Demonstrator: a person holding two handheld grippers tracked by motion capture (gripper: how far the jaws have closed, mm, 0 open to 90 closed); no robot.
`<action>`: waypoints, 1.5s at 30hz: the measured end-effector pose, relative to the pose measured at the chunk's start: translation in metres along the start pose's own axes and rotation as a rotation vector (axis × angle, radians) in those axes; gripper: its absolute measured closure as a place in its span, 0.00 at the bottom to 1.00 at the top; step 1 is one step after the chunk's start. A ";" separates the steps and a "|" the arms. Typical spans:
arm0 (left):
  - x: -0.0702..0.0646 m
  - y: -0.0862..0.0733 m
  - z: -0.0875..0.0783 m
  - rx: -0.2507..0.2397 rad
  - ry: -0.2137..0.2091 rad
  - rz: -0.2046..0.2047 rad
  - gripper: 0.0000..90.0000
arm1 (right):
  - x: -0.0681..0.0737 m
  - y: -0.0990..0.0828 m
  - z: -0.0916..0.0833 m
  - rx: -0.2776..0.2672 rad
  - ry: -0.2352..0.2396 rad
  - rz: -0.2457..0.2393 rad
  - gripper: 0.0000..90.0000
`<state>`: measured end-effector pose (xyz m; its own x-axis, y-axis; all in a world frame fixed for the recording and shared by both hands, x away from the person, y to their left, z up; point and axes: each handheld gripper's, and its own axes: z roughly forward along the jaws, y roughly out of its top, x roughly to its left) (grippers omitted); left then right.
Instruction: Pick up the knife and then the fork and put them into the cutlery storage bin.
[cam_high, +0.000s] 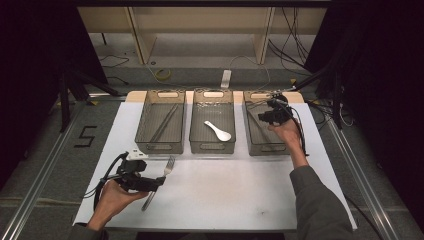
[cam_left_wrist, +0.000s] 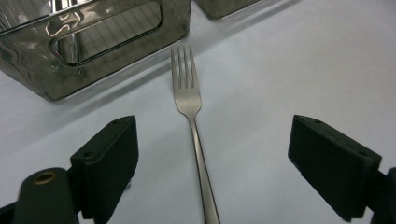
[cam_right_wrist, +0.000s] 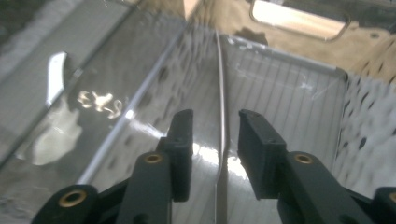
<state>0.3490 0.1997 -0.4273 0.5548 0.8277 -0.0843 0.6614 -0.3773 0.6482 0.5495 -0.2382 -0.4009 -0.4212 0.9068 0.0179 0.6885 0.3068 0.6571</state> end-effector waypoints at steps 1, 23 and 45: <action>0.000 0.000 0.000 0.002 -0.002 0.000 0.18 | 0.001 0.002 -0.003 -0.007 0.000 -0.006 0.69; 0.000 0.000 0.006 0.075 -0.006 0.000 0.18 | 0.054 -0.044 -0.081 -0.139 0.240 -0.140 0.33; 0.001 -0.008 0.019 0.246 0.012 0.036 0.32 | 0.087 -0.110 -0.083 -0.142 0.339 -0.185 0.28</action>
<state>0.3537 0.1954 -0.4465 0.5748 0.8164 -0.0548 0.7452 -0.4947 0.4471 0.3879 -0.2166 -0.4088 -0.7172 0.6863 0.1211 0.5045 0.3914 0.7695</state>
